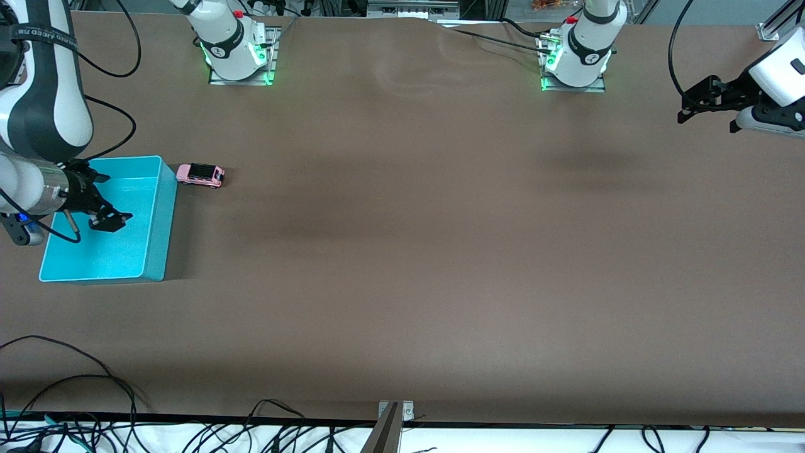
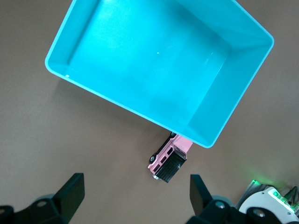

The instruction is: Wind and store pink jeep toy

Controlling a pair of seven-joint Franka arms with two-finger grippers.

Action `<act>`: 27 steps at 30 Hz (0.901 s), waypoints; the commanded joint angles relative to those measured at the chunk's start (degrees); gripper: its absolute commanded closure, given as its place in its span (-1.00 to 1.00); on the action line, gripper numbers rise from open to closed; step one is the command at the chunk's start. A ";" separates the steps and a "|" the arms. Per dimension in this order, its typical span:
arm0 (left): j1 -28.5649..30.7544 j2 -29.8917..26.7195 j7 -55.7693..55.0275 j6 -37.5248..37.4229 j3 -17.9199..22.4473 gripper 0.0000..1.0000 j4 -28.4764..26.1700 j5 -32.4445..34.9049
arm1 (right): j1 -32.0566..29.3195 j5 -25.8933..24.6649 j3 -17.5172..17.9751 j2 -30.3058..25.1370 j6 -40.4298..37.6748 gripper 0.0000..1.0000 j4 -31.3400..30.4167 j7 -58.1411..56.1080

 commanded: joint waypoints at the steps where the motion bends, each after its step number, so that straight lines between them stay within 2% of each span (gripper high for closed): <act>1: -0.10 0.96 -1.73 -1.94 -0.71 -1.00 2.32 0.92 | -0.78 -0.93 0.30 -1.97 0.99 -1.00 -1.66 1.18; 5: -0.10 2.80 -3.31 -4.14 -1.58 -1.00 4.95 0.92 | -2.79 -0.84 0.74 -4.16 3.53 -1.00 -4.82 1.27; 9: -0.27 5.00 -3.93 -5.99 -2.03 -1.00 8.03 0.92 | -3.24 -0.75 0.83 -8.73 8.45 -1.00 -11.58 1.97; 15: -3.52 9.04 -4.02 -8.36 0.52 -1.00 13.48 0.92 | -3.85 -0.84 0.83 -10.32 11.36 -1.00 -17.65 7.24; 20: -7.04 9.22 -4.37 -8.80 3.68 -1.00 13.92 0.92 | -4.82 -0.75 0.57 -12.69 18.02 -1.00 -26.08 9.00; 24: -7.22 9.13 -4.37 -8.80 3.69 -1.00 13.83 1.01 | -4.91 -0.75 -0.05 -14.28 24.97 -1.00 -33.12 11.90; 27: -6.78 9.40 -3.85 -9.06 3.69 -1.00 14.36 0.75 | -5.08 -0.84 -0.05 -14.37 26.65 -1.00 -36.02 13.39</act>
